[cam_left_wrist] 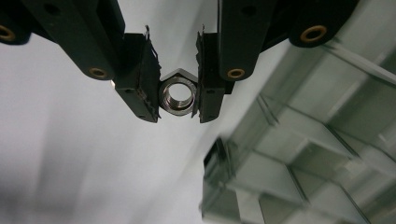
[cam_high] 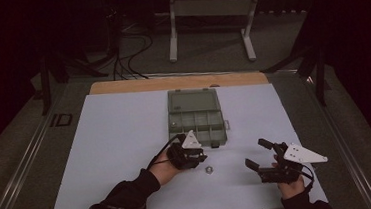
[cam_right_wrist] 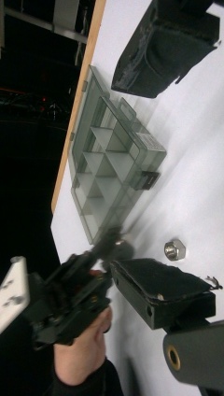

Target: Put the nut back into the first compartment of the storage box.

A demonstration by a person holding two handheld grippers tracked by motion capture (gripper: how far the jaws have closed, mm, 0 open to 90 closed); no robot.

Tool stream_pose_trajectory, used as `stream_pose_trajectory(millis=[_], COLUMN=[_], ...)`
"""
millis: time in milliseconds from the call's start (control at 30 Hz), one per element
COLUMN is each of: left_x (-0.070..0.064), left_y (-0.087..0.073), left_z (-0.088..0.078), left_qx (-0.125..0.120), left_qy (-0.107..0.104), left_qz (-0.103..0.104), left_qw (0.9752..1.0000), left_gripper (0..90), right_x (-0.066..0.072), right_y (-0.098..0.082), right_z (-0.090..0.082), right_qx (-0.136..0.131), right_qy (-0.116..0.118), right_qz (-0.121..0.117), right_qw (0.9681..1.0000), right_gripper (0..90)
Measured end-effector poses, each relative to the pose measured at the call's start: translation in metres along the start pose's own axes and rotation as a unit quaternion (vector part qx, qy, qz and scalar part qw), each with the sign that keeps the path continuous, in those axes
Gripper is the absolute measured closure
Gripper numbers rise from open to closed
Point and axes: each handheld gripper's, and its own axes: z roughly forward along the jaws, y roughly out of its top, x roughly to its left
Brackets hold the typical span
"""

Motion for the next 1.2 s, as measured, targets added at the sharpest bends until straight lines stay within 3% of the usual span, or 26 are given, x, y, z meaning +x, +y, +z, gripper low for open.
stream_pose_trajectory(millis=[233,567,700,900,933,1033,1133,1167,1200], left_x=[0.007,0.033,0.053,0.071,0.079,0.087,0.097,0.097,0.108], left_y=[0.022,0.047,0.056,0.06,0.06,0.059,0.055,0.055,0.051], left_z=[-0.026,-0.054,-0.064,-0.065,-0.063,-0.06,-0.055,-0.055,-0.05], left_qx=[-0.029,-0.062,-0.081,-0.091,-0.09,-0.082,-0.082,-0.082,-0.075], left_qy=[0.015,0.055,0.087,0.111,0.121,0.132,0.144,0.144,0.154], left_qz=[0.001,-0.012,-0.027,-0.049,-0.056,-0.061,-0.08,-0.08,-0.096], left_qw=[0.9995,0.9964,0.9926,0.9884,0.9869,0.986,0.9829,0.9829,0.9805], left_gripper=[69.5,69.5,69.4,69.5,69.5,69.4,69.4,69.4,69.4], right_x=[0.0,0.0,0.0,0.0,0.0,-0.001,-0.001,-0.001,-0.001], right_y=[0.0,0.0,0.0,-0.001,-0.001,-0.001,-0.001,-0.001,-0.001], right_z=[0.0,0.001,0.001,0.001,0.001,0.001,0.001,0.001,0.001], right_qx=[0.001,0.002,0.002,0.003,0.002,0.003,0.003,0.003,0.003], right_qy=[0.0,0.0,0.001,0.001,0.001,0.001,0.002,0.002,0.002], right_qz=[0.0,0.001,0.002,0.002,0.002,0.003,0.002,0.002,0.002], right_qw=[1.0,1.0,1.0,1.0,1.0,1.0,1.0,1.0,1.0], right_gripper=[12.2,12.1,12.1,12.1,12.1,12.1,12.1,12.1,12.1])
